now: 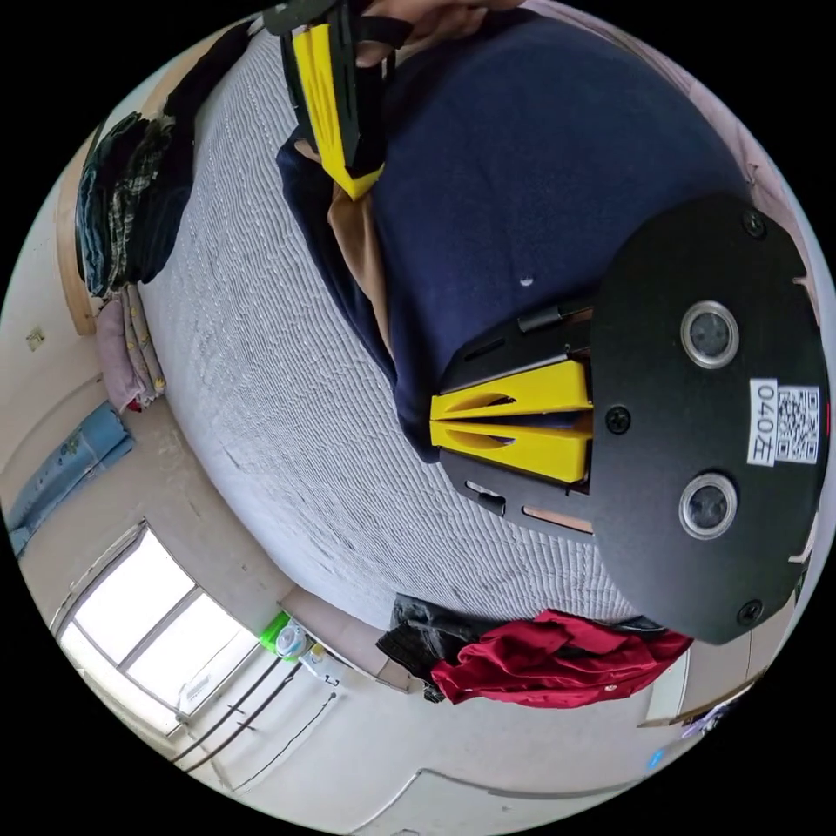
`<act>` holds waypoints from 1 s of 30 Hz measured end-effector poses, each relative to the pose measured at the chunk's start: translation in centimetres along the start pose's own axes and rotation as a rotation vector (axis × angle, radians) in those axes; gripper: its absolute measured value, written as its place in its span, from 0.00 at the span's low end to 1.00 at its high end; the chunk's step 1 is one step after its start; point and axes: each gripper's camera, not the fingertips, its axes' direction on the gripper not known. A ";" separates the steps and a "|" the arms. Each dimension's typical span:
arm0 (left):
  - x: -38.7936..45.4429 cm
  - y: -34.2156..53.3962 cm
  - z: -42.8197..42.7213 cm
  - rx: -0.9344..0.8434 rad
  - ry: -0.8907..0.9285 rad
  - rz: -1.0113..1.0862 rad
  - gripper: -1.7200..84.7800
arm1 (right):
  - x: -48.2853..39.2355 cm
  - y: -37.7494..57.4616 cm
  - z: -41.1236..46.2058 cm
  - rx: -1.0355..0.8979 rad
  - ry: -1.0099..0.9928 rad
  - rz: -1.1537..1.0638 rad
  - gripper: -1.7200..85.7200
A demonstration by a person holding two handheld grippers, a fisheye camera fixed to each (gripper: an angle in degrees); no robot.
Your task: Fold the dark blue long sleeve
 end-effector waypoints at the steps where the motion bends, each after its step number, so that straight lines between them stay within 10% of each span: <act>1: -0.1 -0.1 0.0 -0.005 0.014 -0.008 0.01 | -0.1 -0.3 0.0 -0.004 0.005 -0.006 0.01; 5: -5.0 0.1 -1.6 -0.001 0.303 -0.190 0.01 | 2.4 0.3 -3.7 0.091 -0.109 0.081 0.01; 20: 2.4 -3.3 0.1 -0.025 -0.014 0.055 0.01 | 5.2 -3.7 0.0 -0.015 0.337 0.113 0.01; 30: -3.1 -0.4 -5.0 0.082 0.167 -0.136 0.01 | 9.9 -2.8 -8.5 0.140 -0.047 -0.164 0.12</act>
